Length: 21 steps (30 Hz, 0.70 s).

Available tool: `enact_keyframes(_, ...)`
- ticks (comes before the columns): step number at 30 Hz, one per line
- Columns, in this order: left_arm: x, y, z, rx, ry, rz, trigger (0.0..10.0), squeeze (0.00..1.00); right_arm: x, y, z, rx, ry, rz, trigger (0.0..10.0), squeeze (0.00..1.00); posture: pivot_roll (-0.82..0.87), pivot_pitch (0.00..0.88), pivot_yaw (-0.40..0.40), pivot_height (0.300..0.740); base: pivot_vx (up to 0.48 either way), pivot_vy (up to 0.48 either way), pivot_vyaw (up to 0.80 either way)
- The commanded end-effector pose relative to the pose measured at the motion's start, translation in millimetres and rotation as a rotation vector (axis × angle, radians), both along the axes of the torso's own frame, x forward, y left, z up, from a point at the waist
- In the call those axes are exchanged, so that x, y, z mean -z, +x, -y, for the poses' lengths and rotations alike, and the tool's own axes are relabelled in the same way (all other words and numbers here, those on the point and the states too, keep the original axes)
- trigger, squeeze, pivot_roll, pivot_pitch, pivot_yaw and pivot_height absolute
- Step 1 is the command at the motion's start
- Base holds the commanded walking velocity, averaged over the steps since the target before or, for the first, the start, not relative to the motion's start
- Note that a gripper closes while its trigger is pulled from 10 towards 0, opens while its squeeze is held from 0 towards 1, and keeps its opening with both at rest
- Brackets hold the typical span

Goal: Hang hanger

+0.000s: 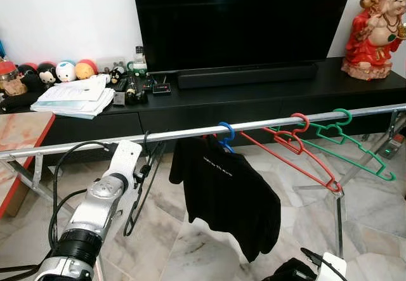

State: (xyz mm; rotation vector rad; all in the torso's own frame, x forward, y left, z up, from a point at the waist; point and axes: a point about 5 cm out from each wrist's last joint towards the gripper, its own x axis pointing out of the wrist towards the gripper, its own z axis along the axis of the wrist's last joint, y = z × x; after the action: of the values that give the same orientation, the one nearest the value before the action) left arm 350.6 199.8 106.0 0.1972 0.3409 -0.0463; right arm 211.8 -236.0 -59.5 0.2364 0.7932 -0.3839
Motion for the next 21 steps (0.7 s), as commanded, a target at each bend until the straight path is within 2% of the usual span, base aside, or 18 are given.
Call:
enact_keyframes(1, 5, 3.3, 3.7, -0.011, -0.042, -0.013, 10.0, 0.0, -2, 3.5, 0.2, -0.008, -0.002, 0.006, 10.0, 0.0, 0.12, 0.0, 0.033, 0.74, 0.0, 0.0, 0.0)
enact_keyframes(9, 8, 9.9, 12.8, 0.042, -0.035, -0.031, 10.0, 0.0, -2, 2.6, 0.0, 0.0, -0.001, 0.007, 10.0, 0.0, 0.09, 0.0, 0.045, 0.74, 0.0, 0.0, 0.0)
enact_keyframes(17, 9, 12.5, 12.0, 0.035, -0.029, -0.022, 10.0, 0.0, -1, 2.4, -0.2, -0.007, -0.002, 0.005, 10.0, 0.0, 0.1, 0.0, 0.042, 0.74, 0.0, 0.0, 0.0)
enact_keyframes(21, 11, 15.4, 19.4, 0.013, -0.054, -0.016, 10.0, 0.0, -2, 2.7, -0.1, -0.011, -0.002, 0.006, 10.0, 0.0, 0.09, 0.0, 0.045, 0.74, 0.0, 0.0, 0.0)
